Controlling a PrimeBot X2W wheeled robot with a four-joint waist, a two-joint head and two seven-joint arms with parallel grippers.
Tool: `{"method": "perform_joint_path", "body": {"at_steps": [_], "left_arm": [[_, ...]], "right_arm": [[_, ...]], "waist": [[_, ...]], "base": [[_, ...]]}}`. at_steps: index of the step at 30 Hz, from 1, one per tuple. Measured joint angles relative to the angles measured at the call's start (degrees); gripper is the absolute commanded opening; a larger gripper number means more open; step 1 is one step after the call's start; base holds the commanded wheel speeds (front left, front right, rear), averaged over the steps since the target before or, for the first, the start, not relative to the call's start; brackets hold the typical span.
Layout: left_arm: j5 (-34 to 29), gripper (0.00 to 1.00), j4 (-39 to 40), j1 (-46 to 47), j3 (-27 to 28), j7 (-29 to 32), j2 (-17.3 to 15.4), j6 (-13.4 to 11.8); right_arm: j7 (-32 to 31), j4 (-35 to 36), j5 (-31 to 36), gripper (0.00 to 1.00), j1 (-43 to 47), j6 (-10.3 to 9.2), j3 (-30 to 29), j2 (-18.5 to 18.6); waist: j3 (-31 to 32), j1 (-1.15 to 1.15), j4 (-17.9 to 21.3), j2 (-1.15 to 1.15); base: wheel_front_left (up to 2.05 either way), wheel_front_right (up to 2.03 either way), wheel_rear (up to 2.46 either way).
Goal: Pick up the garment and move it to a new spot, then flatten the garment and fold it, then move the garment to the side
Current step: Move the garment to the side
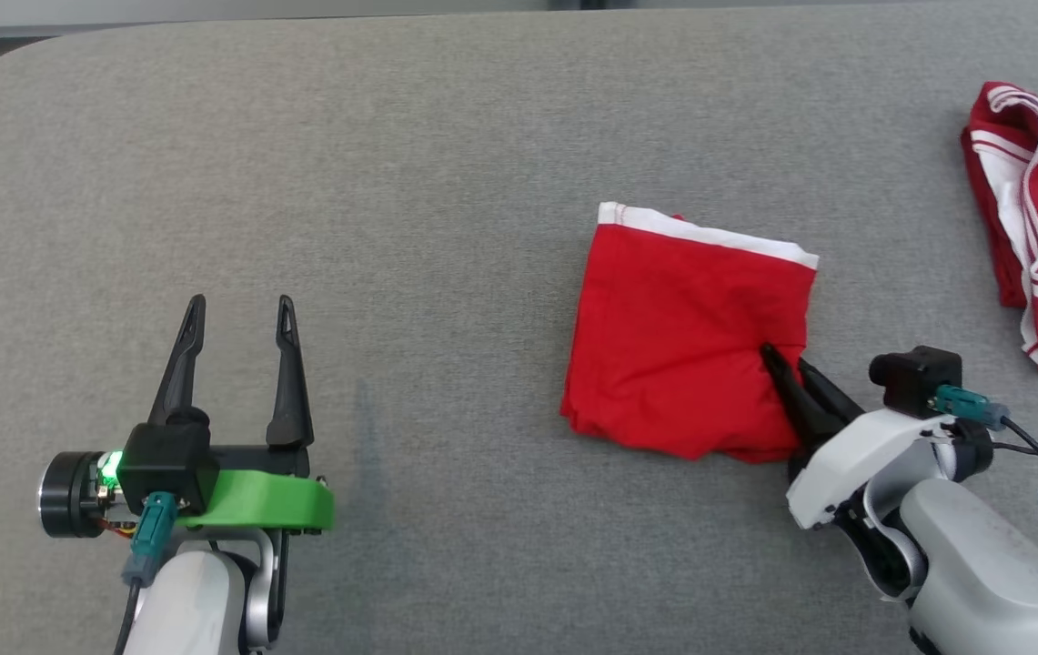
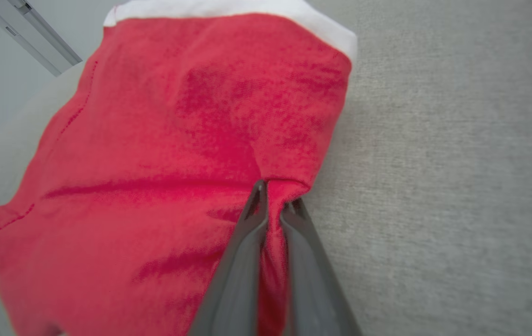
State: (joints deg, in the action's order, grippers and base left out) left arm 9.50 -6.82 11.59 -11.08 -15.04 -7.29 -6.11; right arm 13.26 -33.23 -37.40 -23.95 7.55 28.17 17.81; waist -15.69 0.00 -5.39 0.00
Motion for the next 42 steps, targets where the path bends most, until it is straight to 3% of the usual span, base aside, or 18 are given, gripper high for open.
{"method": "perform_joint_path", "body": {"at_steps": [8, 18, 26, 31, 32, 33, 38, 42], "left_arm": [[-0.63, 1.00, 1.80, 0.13, -0.31, 0.00, -0.98, 0.22], [-2.69, 1.00, 3.48, 6.01, -2.30, 1.13, -2.34, 1.42], [-3.87, 1.00, 5.15, 11.65, -3.58, 1.58, -2.91, 2.04], [-4.19, 1.00, 4.89, 14.27, -4.42, 1.25, -2.69, 2.38], [-4.23, 1.00, 4.82, 14.49, -4.54, 1.08, -2.68, 2.38], [-4.35, 1.00, 4.70, 14.67, -4.59, 1.03, -2.69, 2.38], [-4.48, 1.00, 4.19, 15.28, -5.11, 0.85, -2.61, 2.38], [-4.45, 1.00, 3.28, 15.36, -5.09, 0.52, -2.58, 2.33]], "right_arm": [[0.49, 3.12, 0.40, 0.00, -0.54, -0.01, 0.85, 8.06], [-0.45, 2.08, 0.34, 0.00, -15.93, -0.01, 2.85, 16.62], [1.03, -9.51, -1.60, 0.00, -28.42, -0.01, -0.81, 21.86], [1.55, -17.58, -1.38, 0.00, -32.70, -0.01, -3.50, 22.51], [1.55, -19.33, -0.86, 0.37, -33.36, -0.01, -4.16, 22.23], [1.57, -20.50, -0.33, 1.00, -34.01, -0.02, -4.99, 21.78], [1.74, -19.89, 6.88, 1.00, -34.81, -0.01, -13.33, 20.80], [1.74, -13.07, 10.71, 1.00, -29.08, -0.01, -22.90, 16.59]], "waist": [[-0.07, 0.00, 7.01, 0.00], [-4.21, 0.00, 13.52, 0.00], [-11.82, 0.00, 14.51, 0.00], [-16.75, 0.01, 13.40, 0.00], [-17.63, 0.01, 13.13, 0.00], [-18.45, 0.01, 12.86, 0.00], [-20.96, 0.01, 11.69, 0.00], [-20.66, 0.00, 11.21, 0.00]], "base": [[0.00, 0.00, 0.00], [0.00, 0.00, 0.00], [0.00, 0.00, 0.00], [0.00, 0.00, 0.00], [0.00, 0.00, 0.00], [0.00, 0.00, 0.00], [0.00, 0.00, 0.00], [0.00, 0.00, 0.00]]}}
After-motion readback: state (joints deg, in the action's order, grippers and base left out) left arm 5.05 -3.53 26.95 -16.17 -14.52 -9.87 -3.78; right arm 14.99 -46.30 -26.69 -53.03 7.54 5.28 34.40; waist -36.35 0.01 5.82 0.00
